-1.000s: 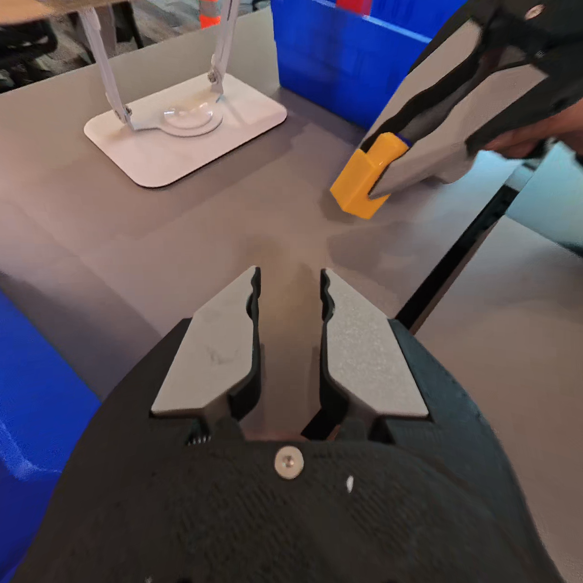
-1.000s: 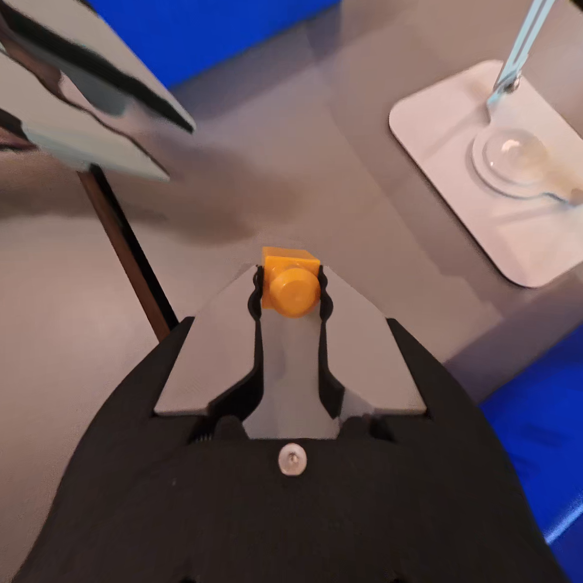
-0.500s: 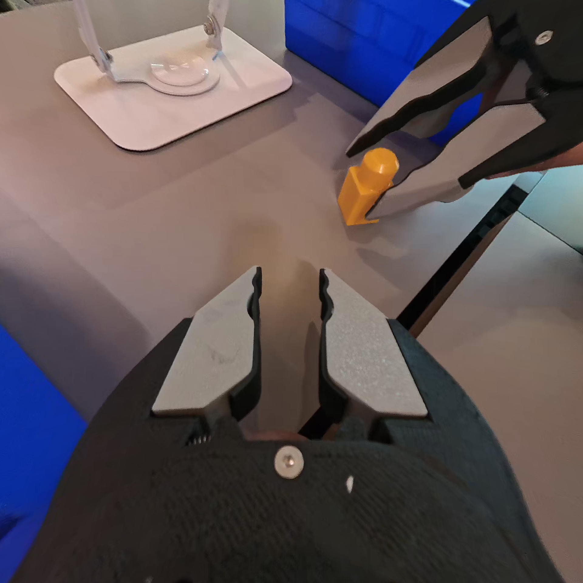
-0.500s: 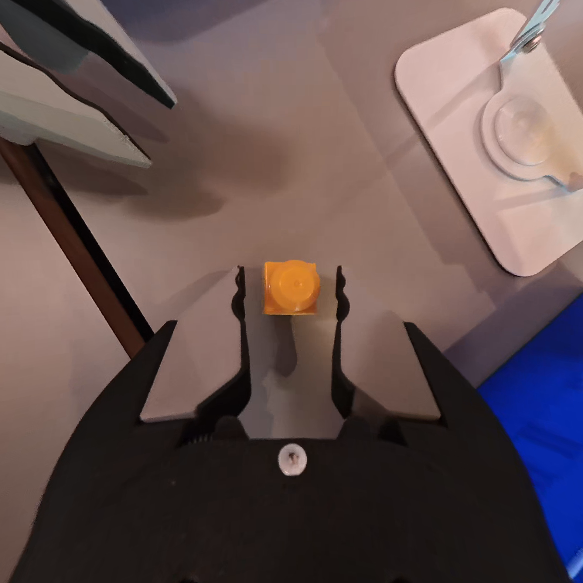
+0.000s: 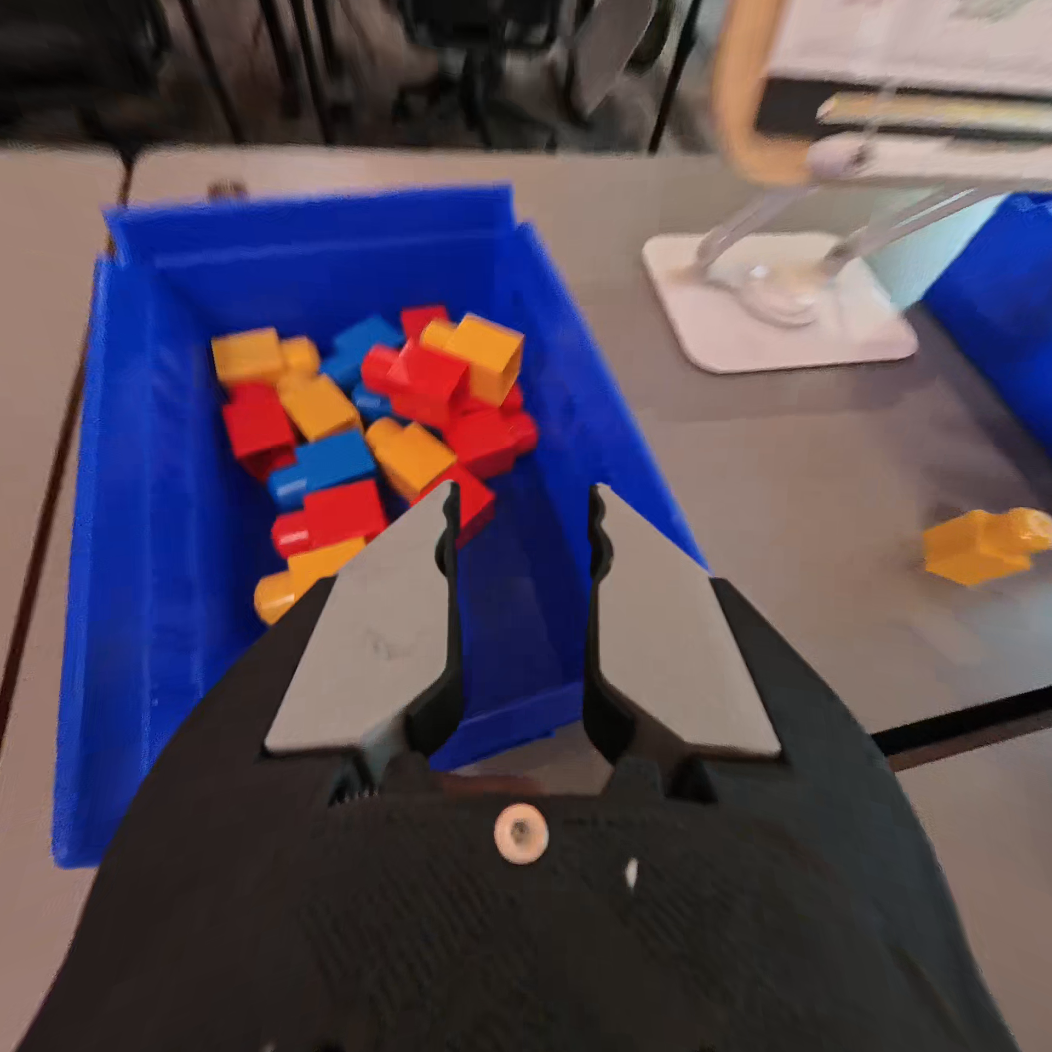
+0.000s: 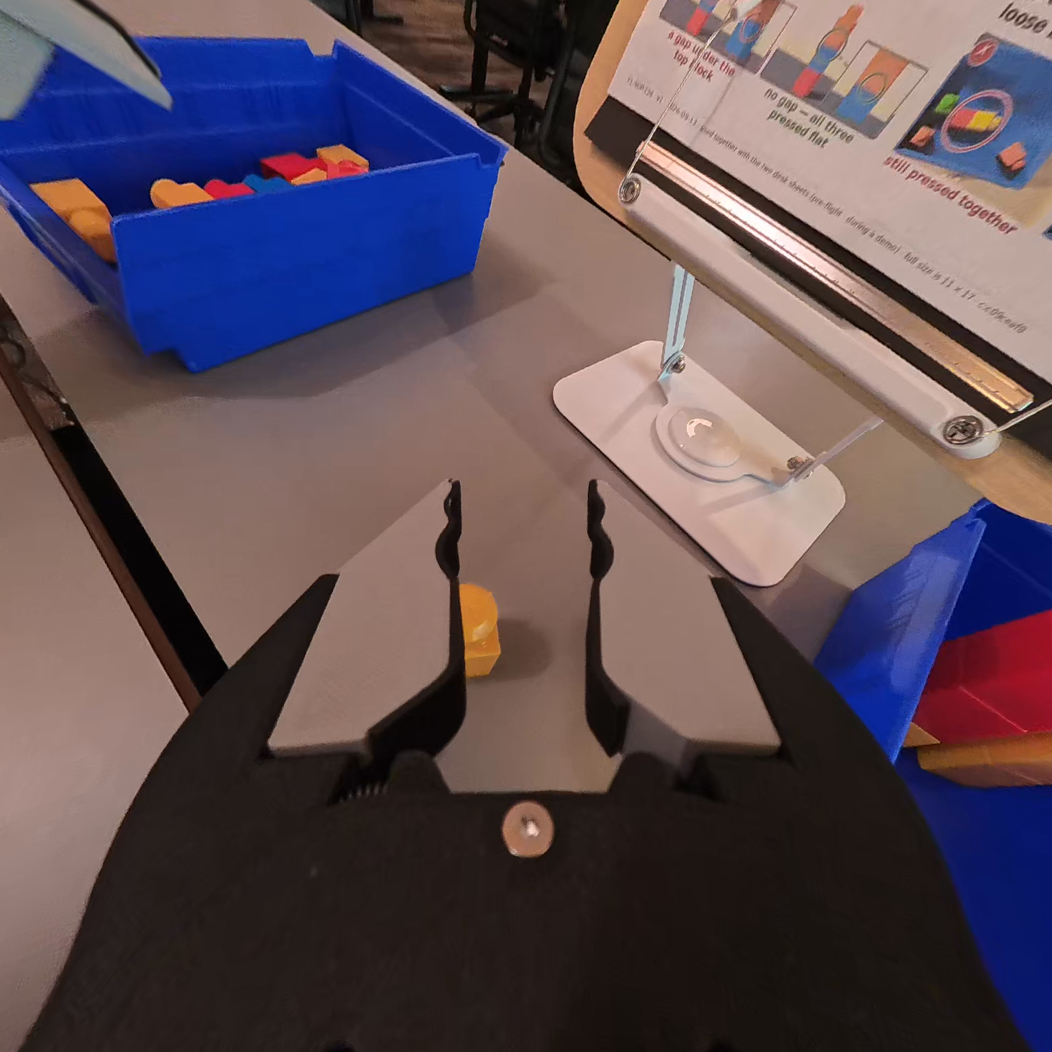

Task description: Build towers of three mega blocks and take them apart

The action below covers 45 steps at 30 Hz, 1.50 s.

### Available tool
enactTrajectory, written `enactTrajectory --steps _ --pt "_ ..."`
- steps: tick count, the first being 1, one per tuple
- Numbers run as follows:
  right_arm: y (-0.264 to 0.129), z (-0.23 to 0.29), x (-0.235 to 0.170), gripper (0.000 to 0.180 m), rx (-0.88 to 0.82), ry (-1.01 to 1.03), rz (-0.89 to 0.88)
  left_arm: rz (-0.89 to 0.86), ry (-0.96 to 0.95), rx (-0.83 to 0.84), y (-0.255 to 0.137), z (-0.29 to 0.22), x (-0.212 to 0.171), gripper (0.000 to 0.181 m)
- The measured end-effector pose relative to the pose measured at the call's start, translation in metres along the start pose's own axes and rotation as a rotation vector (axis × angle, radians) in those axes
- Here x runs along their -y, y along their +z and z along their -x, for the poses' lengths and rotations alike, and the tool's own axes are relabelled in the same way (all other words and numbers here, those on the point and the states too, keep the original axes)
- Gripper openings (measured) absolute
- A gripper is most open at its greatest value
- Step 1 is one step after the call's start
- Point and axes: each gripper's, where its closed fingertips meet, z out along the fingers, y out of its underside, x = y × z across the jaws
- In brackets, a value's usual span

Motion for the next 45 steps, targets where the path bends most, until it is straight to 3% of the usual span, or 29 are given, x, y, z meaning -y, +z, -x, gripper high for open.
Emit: enactTrajectory --steps 5,12,14,20,25,32,37,41,45 --pt "0.002 0.001 -0.001 0.04 -0.006 -0.005 -0.001 0.214 -0.004 -0.001 0.038 0.023 -0.035 0.049" --pt "0.008 0.006 -0.006 0.04 0.003 -0.027 0.025 0.445 0.389 0.048 0.068 0.042 -0.065 0.045" --pt "0.008 0.008 -0.006 0.039 0.007 -0.033 0.025 0.471 0.44 0.124 0.074 0.057 -0.066 0.044" --pt "0.007 0.013 -0.004 0.037 0.019 -0.044 0.02 0.485 0.494 0.098 0.087 0.054 -0.07 0.037" --pt "0.009 0.013 -0.006 0.036 0.024 -0.04 0.028 0.529 0.437 0.059 0.079 0.051 -0.072 0.035" --pt "0.011 0.016 -0.008 0.036 0.039 -0.034 0.031 0.453 0.407 0.055 0.038 0.051 -0.032 0.034" --pt "0.011 0.027 -0.004 0.036 0.096 -0.038 0.0 0.442 0.529 -0.025 0.004 0.009 -0.009 0.034" --pt "0.002 0.063 0.014 0.045 0.333 -0.009 -0.117 0.467 0.759 -0.103 -0.02 -0.046 -0.005 0.034" --pt "-0.014 0.086 0.031 0.052 0.494 0.02 -0.232 0.48 1.003 -0.347 -0.047 -0.128 -0.025 0.035"
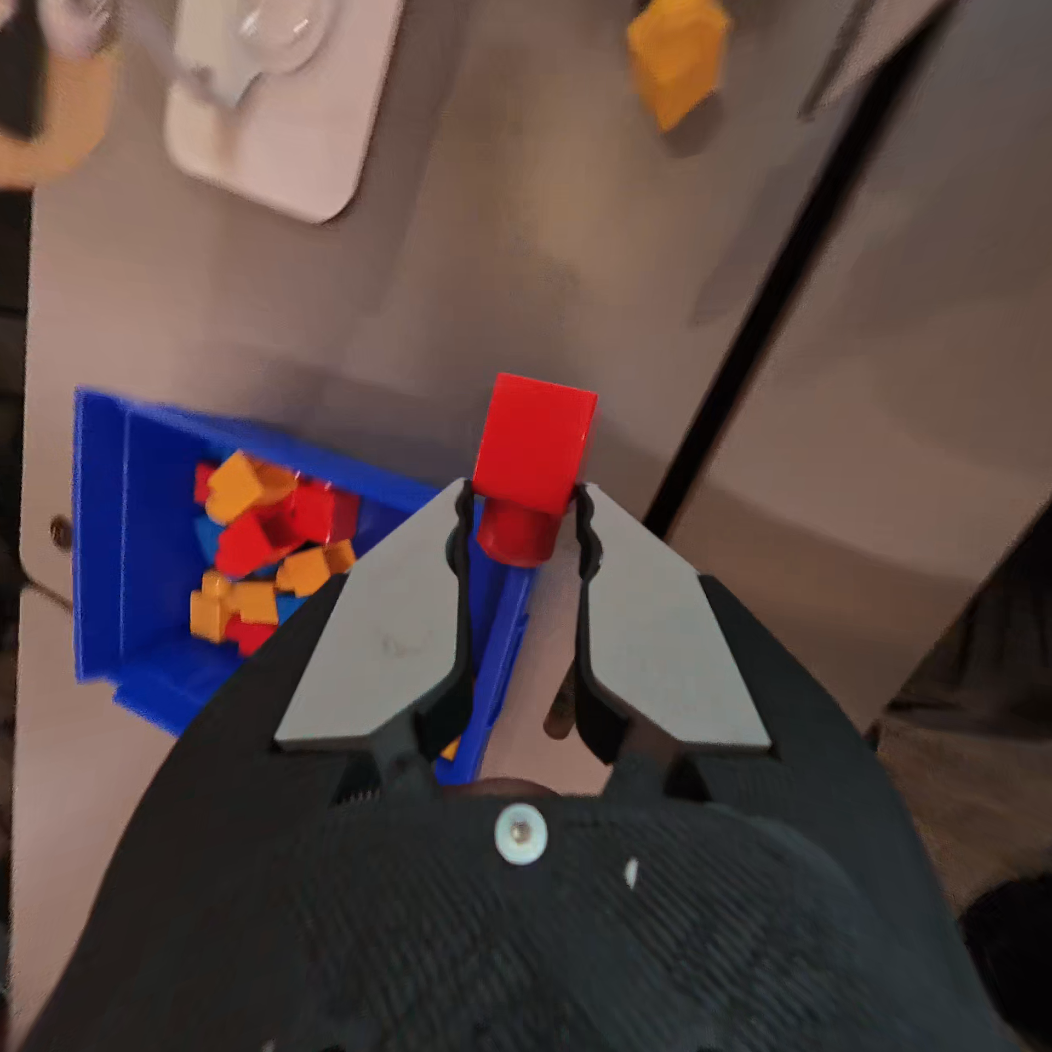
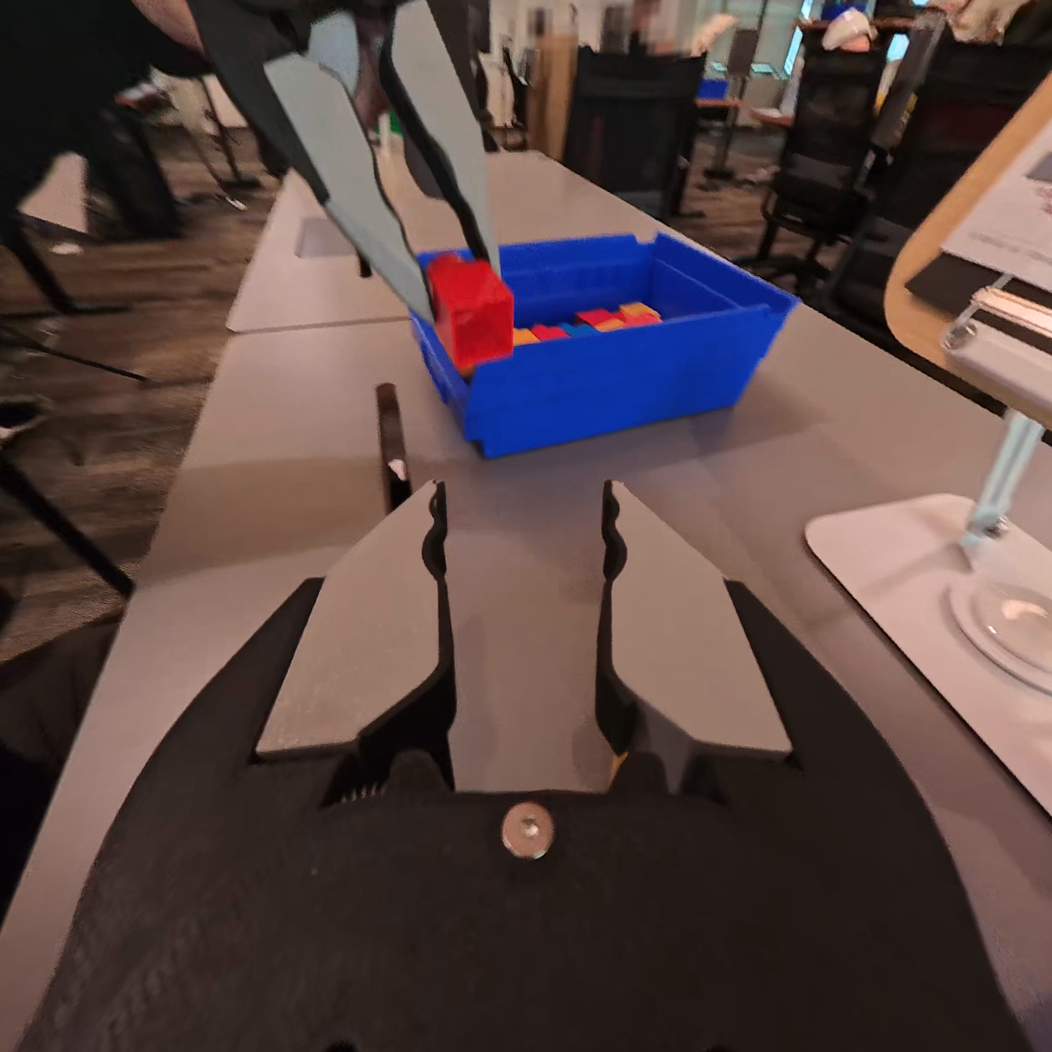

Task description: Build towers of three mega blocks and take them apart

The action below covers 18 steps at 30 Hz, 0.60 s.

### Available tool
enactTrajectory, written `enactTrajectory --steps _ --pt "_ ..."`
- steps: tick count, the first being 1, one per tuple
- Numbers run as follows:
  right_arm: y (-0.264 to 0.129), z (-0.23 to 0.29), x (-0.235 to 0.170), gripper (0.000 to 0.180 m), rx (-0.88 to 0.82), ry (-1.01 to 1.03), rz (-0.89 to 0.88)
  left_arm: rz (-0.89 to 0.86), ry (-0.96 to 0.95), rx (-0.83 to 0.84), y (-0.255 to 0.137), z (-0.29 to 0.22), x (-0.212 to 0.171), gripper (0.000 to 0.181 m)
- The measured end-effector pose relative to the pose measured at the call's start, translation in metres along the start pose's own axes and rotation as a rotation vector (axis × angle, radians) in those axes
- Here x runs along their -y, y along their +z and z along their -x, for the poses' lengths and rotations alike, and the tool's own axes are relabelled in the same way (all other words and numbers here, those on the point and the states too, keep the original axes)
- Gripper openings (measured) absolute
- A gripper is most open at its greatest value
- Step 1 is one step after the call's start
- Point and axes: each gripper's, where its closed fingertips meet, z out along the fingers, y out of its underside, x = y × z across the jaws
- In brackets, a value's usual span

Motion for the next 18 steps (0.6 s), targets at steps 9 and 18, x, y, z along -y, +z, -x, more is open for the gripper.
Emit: enactTrajectory --steps 9,18 --pt "0.006 0.037 0.009 0.066 0.141 -0.04 -0.048 0.049 0.272 -0.053 0.027 -0.064 0.049 0.034" --pt "0.019 0.043 -0.017 0.033 0.137 -0.136 0.087 0.014 0.305 -0.1 0.035 -0.076 0.065 0.033"
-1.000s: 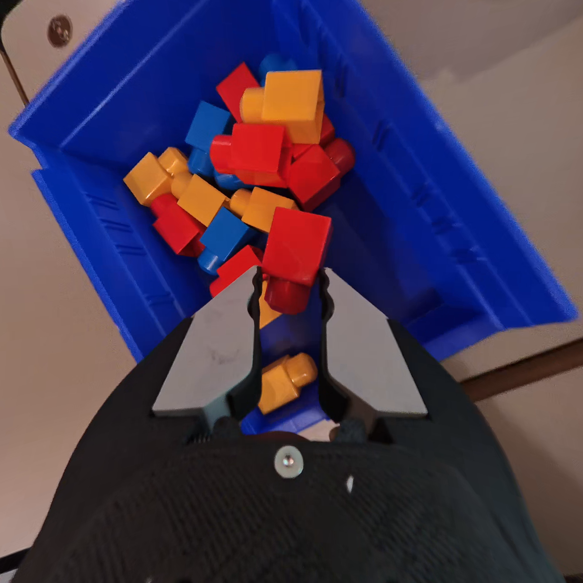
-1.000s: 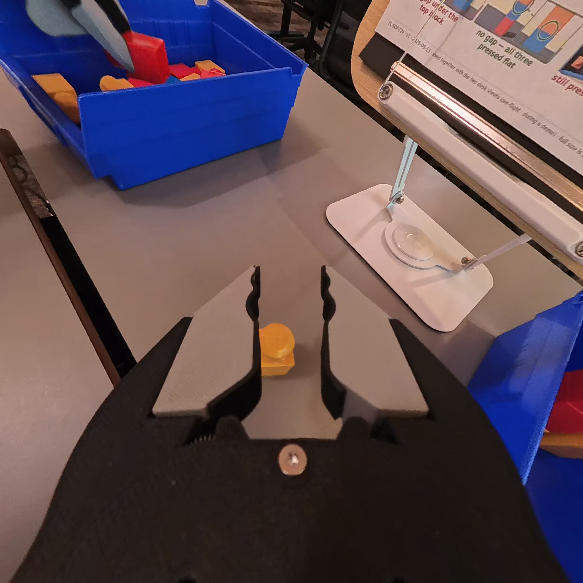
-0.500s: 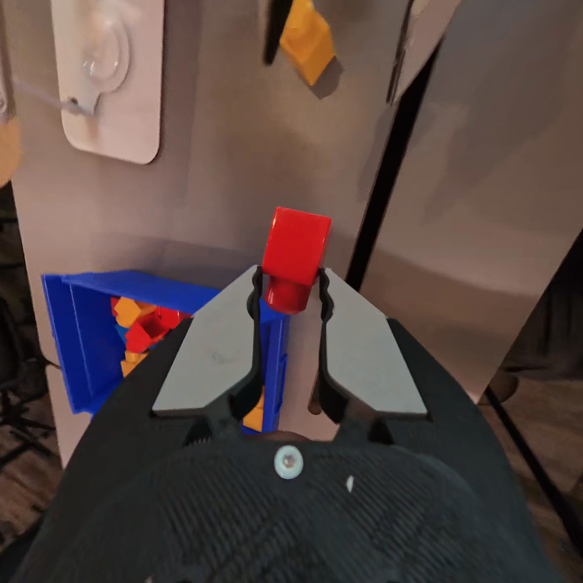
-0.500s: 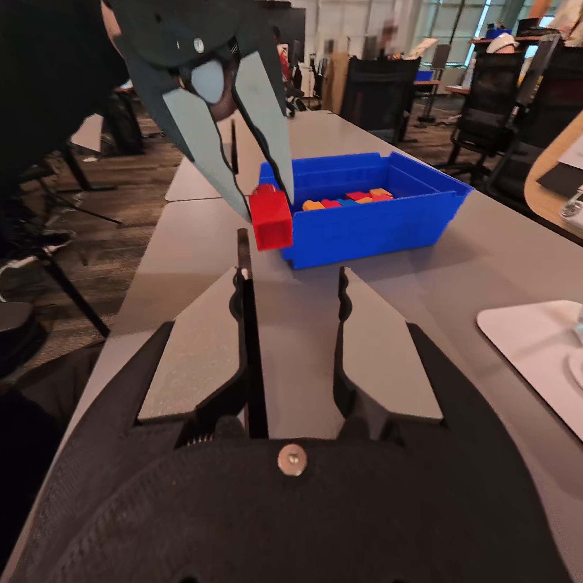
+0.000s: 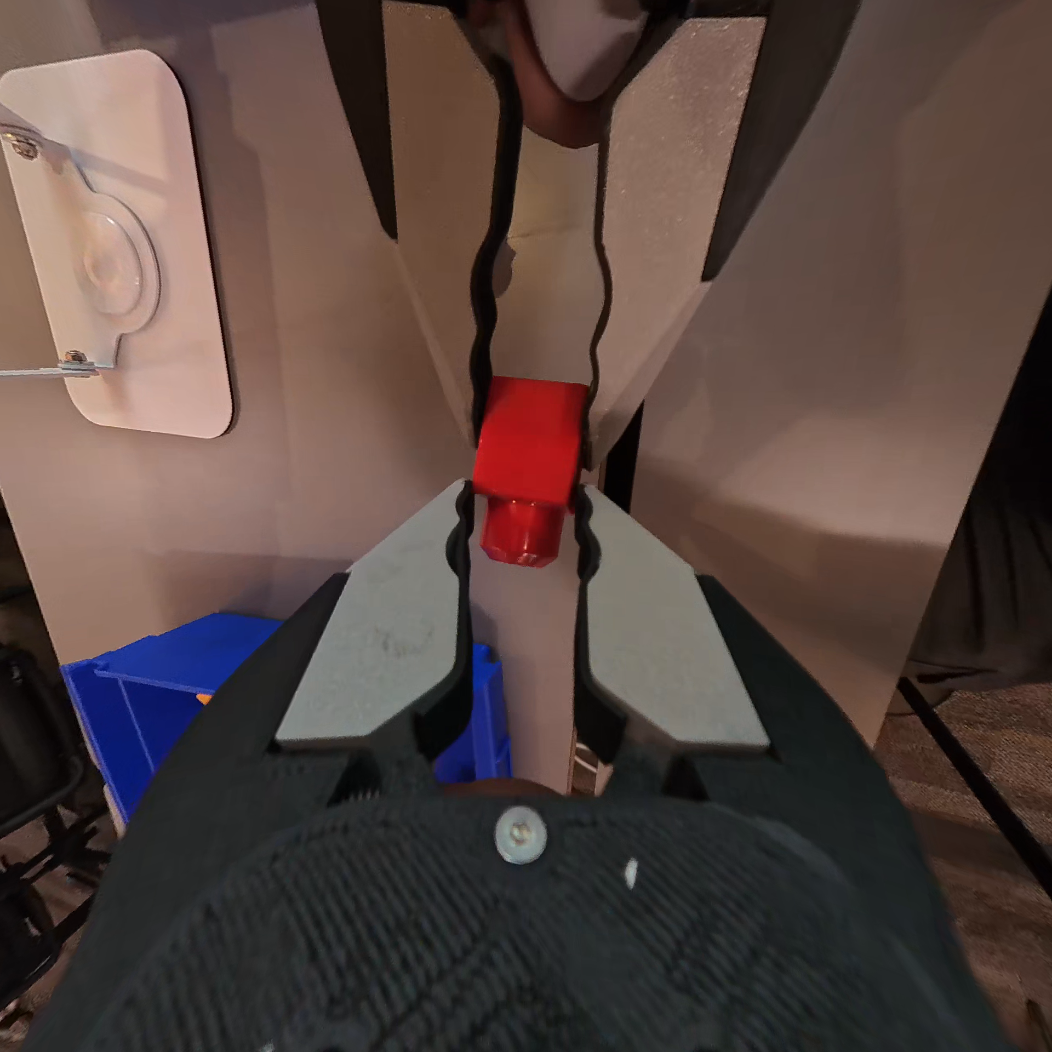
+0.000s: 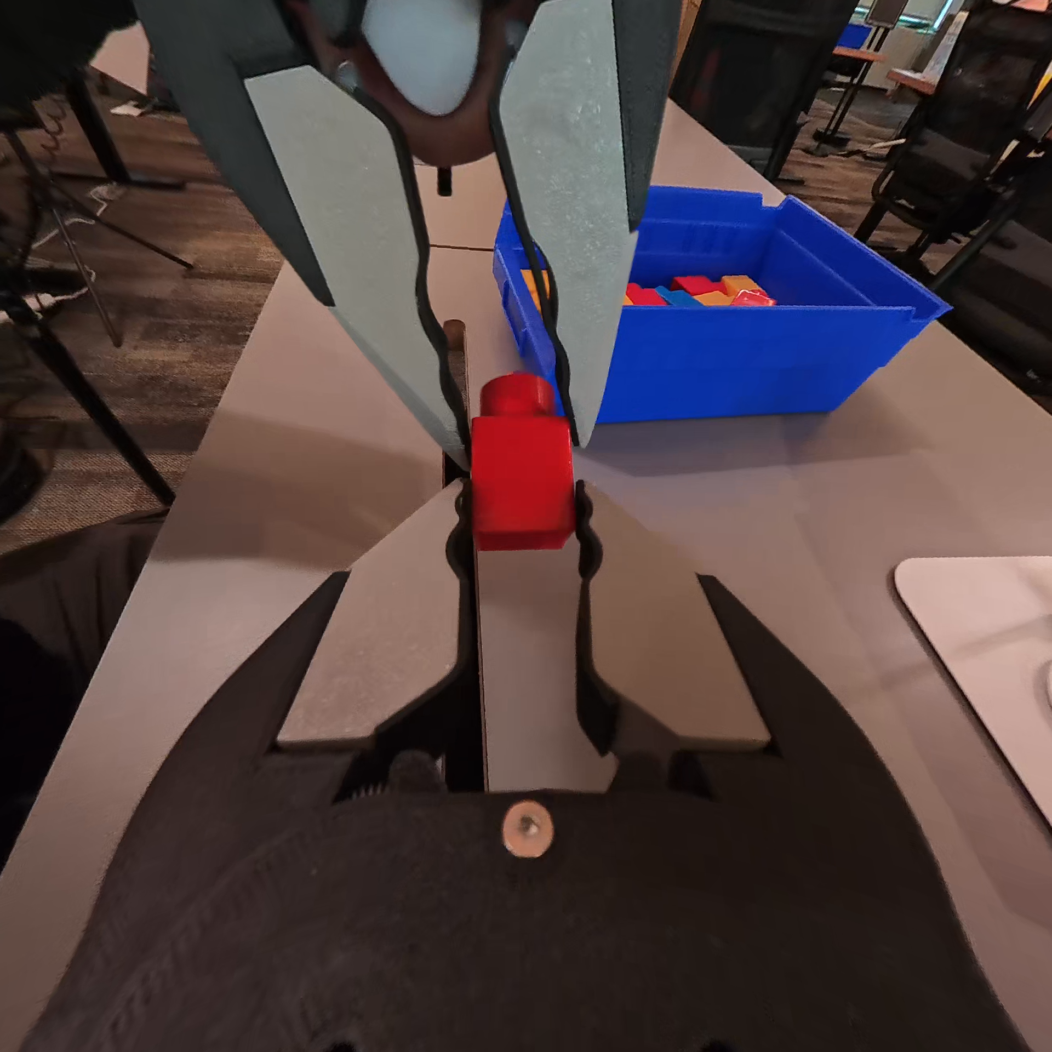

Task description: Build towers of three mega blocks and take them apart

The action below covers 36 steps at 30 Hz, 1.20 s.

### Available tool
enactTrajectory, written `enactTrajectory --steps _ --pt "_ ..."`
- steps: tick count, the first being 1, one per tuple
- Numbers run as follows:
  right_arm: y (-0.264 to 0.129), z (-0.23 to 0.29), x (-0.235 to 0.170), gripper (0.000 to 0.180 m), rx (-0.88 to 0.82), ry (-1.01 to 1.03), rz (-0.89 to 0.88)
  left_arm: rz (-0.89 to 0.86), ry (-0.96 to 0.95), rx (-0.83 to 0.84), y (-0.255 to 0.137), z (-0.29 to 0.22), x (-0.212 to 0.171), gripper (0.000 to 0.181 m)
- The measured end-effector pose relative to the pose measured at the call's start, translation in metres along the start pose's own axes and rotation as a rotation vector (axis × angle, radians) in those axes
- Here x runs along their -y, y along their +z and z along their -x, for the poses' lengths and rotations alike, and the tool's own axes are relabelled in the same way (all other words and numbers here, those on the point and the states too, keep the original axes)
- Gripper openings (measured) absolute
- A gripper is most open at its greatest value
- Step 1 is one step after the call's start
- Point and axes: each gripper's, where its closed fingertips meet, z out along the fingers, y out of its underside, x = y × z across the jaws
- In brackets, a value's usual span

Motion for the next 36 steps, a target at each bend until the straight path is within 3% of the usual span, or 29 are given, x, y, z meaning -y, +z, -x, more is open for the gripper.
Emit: enactTrajectory --steps 6,12,16,36 --pt "-0.015 -0.009 0.013 0.033 0.002 0.088 -0.076 -0.154 -0.107 0.056 -0.011 0.011 0.001 0.031" --pt "-0.044 -0.017 0.042 0.033 0.081 0.239 -0.283 -0.522 -0.381 0.114 -0.028 0.027 0.001 0.031" --pt "-0.052 -0.013 0.053 0.033 0.159 0.299 -0.375 -0.842 -0.478 -0.052 -0.05 0.011 0.028 0.029" --pt "-0.064 -0.016 0.067 0.033 0.24 0.403 -0.539 -1.177 -0.624 -0.239 -0.073 0.021 0.054 0.022"
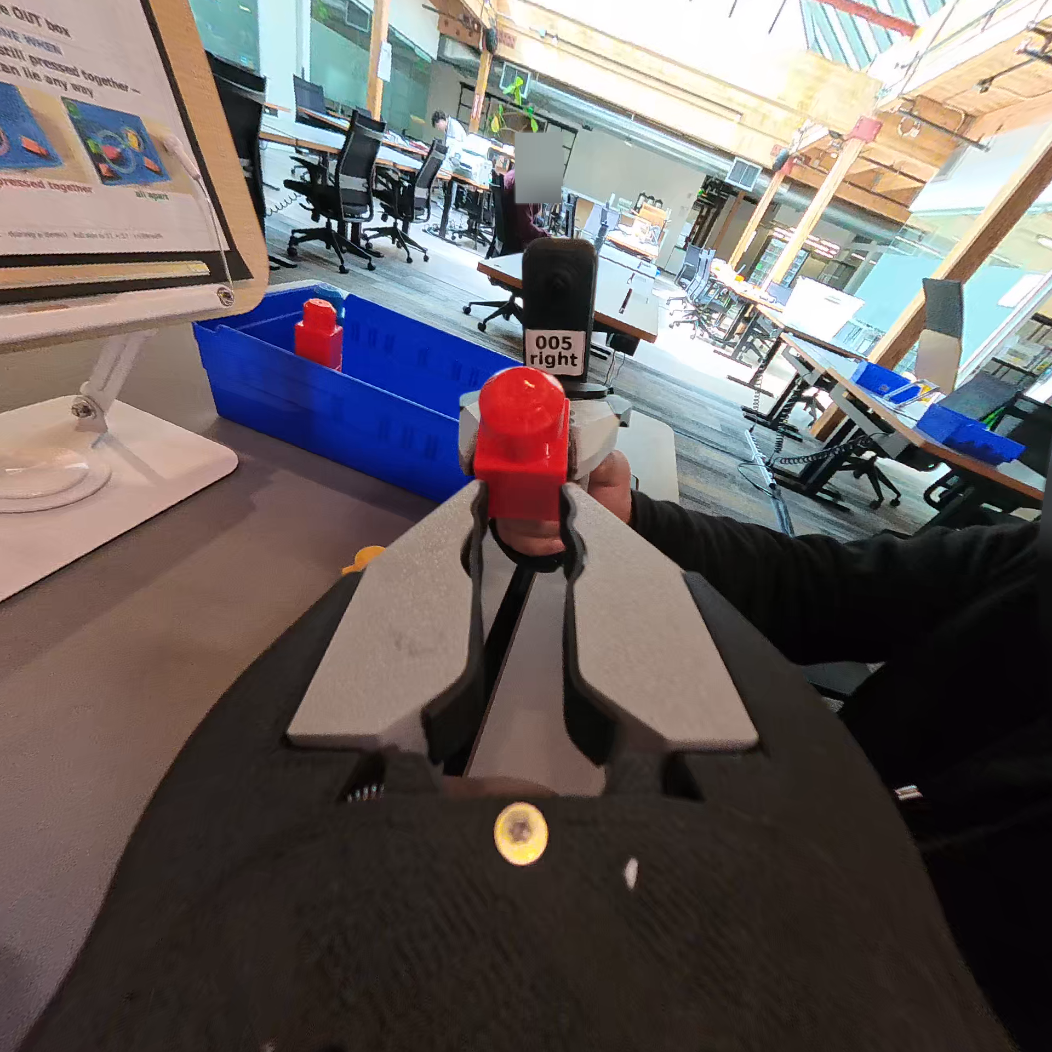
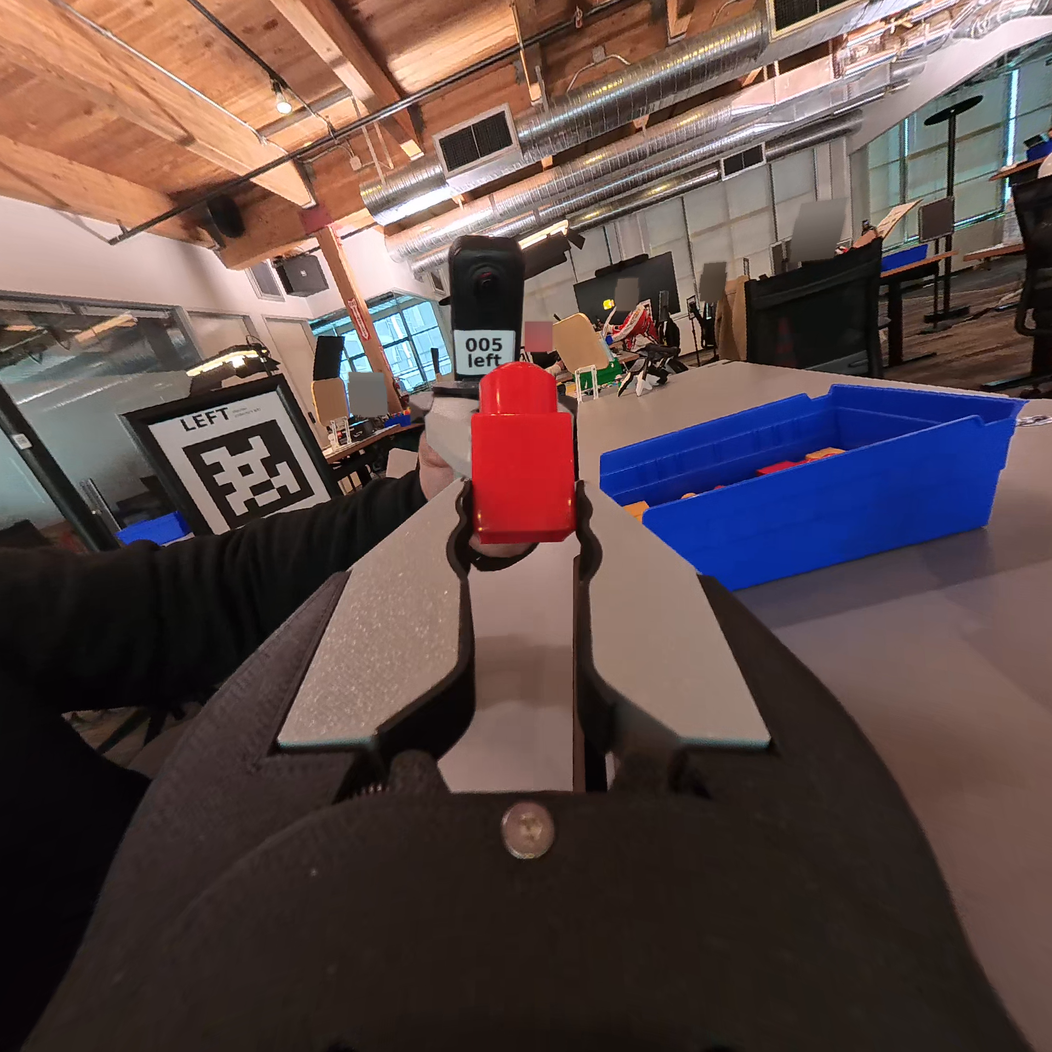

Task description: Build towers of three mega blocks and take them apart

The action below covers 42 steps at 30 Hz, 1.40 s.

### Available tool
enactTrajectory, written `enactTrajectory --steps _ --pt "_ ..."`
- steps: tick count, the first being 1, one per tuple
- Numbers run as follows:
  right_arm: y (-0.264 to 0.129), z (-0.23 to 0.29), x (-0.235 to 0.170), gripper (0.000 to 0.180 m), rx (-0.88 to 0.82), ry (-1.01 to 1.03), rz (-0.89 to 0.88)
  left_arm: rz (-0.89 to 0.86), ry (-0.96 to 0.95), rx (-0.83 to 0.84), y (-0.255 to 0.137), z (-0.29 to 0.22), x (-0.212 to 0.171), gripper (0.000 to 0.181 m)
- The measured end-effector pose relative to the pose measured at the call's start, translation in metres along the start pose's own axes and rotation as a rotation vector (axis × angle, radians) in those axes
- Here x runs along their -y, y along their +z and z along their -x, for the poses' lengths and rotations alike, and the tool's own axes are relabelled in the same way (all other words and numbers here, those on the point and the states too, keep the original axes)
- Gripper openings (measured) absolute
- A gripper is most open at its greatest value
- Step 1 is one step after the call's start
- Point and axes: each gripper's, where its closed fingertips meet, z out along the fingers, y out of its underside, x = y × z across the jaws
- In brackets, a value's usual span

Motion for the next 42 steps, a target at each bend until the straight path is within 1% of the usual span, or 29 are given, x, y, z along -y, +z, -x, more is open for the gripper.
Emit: enactTrajectory --steps 12,16,19,24,26,28,29,30,31,35,36,38,42 --pt "0.006 0.003 -0.01 0.033 0.019 0.01 0.042 -0.016 0.004 0.003 0.002 -0.003 0.009 0.022" --pt "0.007 0.004 -0.011 0.033 0.03 0.012 0.055 0.024 0.027 0.009 0.002 -0.003 0.002 0.028" --pt "0.008 0.004 -0.013 0.033 0.033 0.016 0.062 0.032 0.036 0.013 0.001 -0.003 0.001 0.029" --pt "0.006 0.004 -0.013 0.033 0.04 0.028 0.059 0.042 0.026 -0.01 0.003 -0.007 0.002 0.038" --pt "0.006 0.003 -0.012 0.033 0.036 0.029 0.058 0.049 0.031 -0.015 0.004 -0.01 0.002 0.045" --pt "0.005 0.003 -0.012 0.033 0.036 0.029 0.059 0.052 0.037 -0.014 0.004 -0.01 0.002 0.046" --pt "0.005 0.003 -0.012 0.033 0.039 0.029 0.058 0.054 0.036 -0.009 0.005 -0.009 0.002 0.05" --pt "0.005 0.004 -0.012 0.033 0.046 0.029 0.057 0.06 0.032 0.008 0.005 -0.007 0.001 0.062" --pt "0.006 0.006 -0.012 0.033 0.055 0.028 0.055 0.07 0.031 0.013 0.006 -0.005 0.0 0.063" --pt "0.009 0.01 -0.015 0.033 0.06 0.008 0.084 0.079 0.037 -0.022 0.011 -0.013 -0.002 0.058" --pt "0.01 0.011 -0.017 0.033 0.063 0.005 0.092 0.079 0.051 -0.01 0.013 -0.012 -0.001 0.053" --pt "0.012 0.012 -0.021 0.033 0.071 0.005 0.107 0.071 0.082 0.027 0.016 -0.008 0.001 0.033" --pt "0.011 0.009 -0.021 0.033 0.06 0.01 0.106 0.098 0.085 0.034 0.019 -0.005 0.001 0.033"
